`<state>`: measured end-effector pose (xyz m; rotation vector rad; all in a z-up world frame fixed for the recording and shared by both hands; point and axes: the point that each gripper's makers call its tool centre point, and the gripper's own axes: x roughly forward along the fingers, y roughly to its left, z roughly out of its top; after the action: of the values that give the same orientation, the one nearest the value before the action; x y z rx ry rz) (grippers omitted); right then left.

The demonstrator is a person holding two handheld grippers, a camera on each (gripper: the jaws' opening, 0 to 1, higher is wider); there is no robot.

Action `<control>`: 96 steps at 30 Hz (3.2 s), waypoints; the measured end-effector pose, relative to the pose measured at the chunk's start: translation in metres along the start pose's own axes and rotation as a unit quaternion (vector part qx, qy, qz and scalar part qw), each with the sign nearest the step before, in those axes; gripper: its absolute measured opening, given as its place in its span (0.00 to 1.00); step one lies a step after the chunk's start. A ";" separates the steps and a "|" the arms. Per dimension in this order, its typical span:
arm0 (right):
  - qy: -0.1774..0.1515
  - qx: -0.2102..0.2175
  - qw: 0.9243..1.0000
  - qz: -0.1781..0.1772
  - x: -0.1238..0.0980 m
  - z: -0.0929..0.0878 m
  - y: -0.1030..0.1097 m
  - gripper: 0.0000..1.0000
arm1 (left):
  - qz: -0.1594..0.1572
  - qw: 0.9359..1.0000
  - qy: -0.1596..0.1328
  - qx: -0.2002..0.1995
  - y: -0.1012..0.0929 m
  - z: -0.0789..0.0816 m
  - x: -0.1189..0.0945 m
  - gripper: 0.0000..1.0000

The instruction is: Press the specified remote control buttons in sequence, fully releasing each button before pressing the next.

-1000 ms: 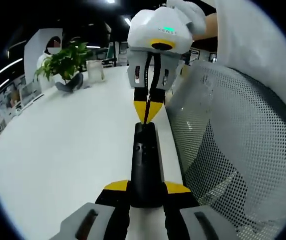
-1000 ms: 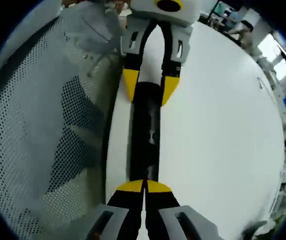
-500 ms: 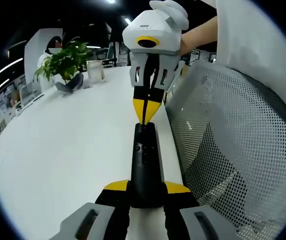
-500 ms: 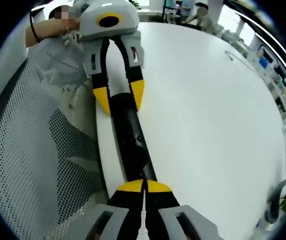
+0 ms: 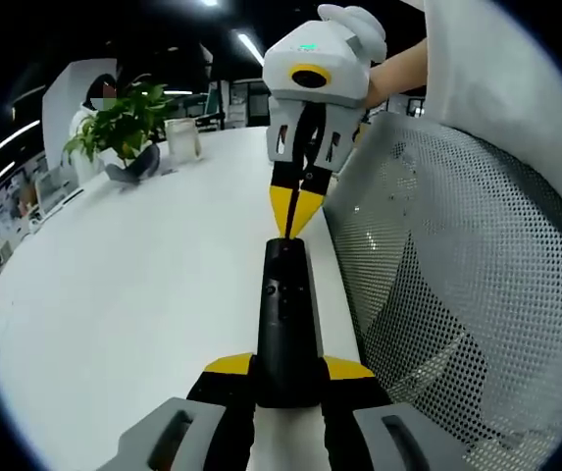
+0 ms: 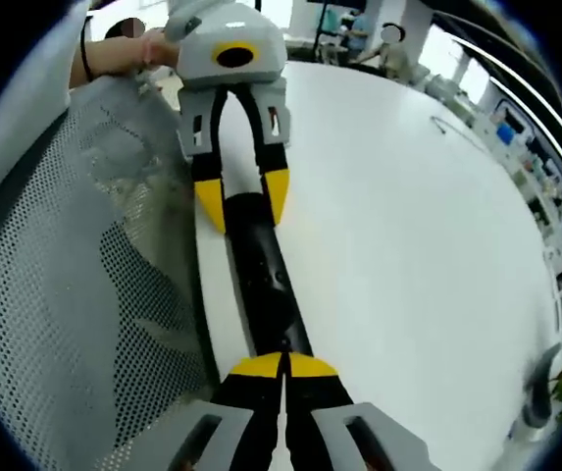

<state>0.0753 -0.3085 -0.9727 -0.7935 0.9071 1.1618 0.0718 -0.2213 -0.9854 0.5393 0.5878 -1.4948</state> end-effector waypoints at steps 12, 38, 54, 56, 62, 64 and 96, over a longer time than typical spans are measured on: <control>0.010 -0.024 1.000 0.018 0.007 0.003 0.005 0.00 | 0.001 1.000 0.001 -0.001 0.000 0.000 0.000 0.24; 0.004 -0.055 0.998 0.015 0.014 0.017 0.007 0.00 | 0.000 1.000 0.003 -0.002 -0.001 0.000 0.000 0.24; 0.058 -0.104 0.992 0.029 0.017 0.010 0.004 0.00 | 0.000 1.000 0.004 -0.001 0.000 -0.001 0.001 0.24; 0.053 -0.094 0.994 0.029 0.016 0.010 0.005 0.00 | 0.000 1.000 0.004 -0.002 0.000 -0.001 0.001 0.24; -0.005 -0.006 0.999 0.032 0.013 0.011 0.008 0.00 | 0.000 1.000 0.004 0.000 -0.002 0.000 0.003 0.24; -0.006 0.000 0.999 0.034 0.013 0.010 0.008 0.00 | 0.000 1.000 0.004 -0.001 -0.004 0.000 0.003 0.24; -0.010 0.035 0.998 0.055 0.018 0.024 0.015 0.00 | -0.001 1.000 0.003 -0.002 -0.007 0.000 0.000 0.25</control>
<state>0.0672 -0.2764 -0.9790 -0.6813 0.9800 1.2243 0.0645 -0.2213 -0.9849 0.5404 0.5962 -1.4931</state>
